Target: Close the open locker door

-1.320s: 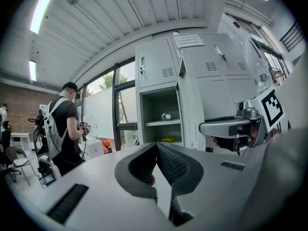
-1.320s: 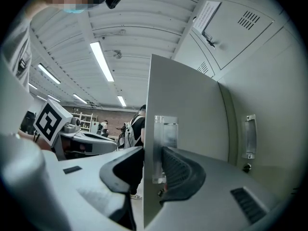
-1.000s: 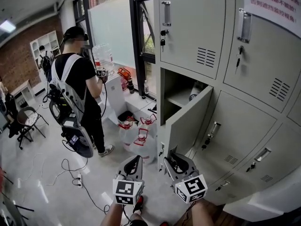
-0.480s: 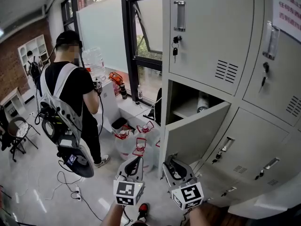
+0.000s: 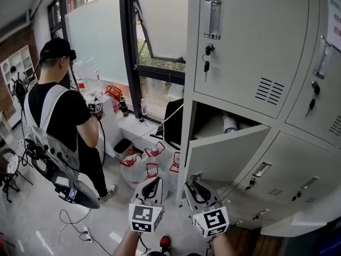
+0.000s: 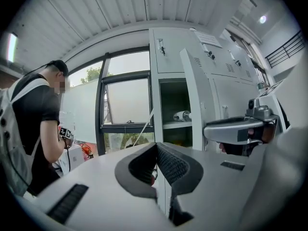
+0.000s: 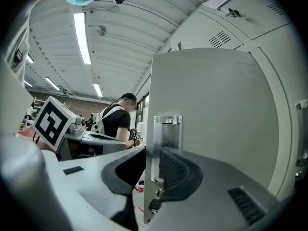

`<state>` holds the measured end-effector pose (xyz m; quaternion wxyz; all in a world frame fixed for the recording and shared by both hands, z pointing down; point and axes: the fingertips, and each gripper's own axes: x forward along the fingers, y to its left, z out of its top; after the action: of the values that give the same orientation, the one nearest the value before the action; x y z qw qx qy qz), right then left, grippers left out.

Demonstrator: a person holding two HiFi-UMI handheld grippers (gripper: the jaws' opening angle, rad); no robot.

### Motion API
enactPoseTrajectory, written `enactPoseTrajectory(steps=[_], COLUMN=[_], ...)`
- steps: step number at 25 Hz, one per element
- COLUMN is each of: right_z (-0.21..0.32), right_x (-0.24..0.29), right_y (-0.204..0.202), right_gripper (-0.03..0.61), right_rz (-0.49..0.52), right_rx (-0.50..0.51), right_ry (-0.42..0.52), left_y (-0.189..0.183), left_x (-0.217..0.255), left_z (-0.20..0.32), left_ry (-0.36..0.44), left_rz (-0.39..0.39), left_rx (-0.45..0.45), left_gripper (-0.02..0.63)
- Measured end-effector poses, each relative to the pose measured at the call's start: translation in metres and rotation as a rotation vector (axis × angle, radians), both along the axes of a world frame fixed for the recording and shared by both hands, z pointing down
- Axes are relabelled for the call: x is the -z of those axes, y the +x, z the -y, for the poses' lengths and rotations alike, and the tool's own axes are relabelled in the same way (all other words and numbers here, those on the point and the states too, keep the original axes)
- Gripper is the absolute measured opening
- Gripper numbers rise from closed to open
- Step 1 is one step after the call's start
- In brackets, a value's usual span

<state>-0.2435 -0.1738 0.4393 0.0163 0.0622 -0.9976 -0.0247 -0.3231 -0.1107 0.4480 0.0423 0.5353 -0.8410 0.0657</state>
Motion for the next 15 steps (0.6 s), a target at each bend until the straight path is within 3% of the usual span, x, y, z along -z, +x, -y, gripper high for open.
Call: enactPoseTrajectory(steps=[15], right_z=[0.049], right_x=[0.002], right_y=[-0.058], right_gripper=[0.056], right_rz=[-0.015], right_rx=[-0.186], right_ry=[0.010], left_y=[-0.053], left_x=[-0.006], left_z=[0.063], left_ry=[0.002], left_rz=[-0.017], left_rx=[-0.184], left_gripper=[0.021])
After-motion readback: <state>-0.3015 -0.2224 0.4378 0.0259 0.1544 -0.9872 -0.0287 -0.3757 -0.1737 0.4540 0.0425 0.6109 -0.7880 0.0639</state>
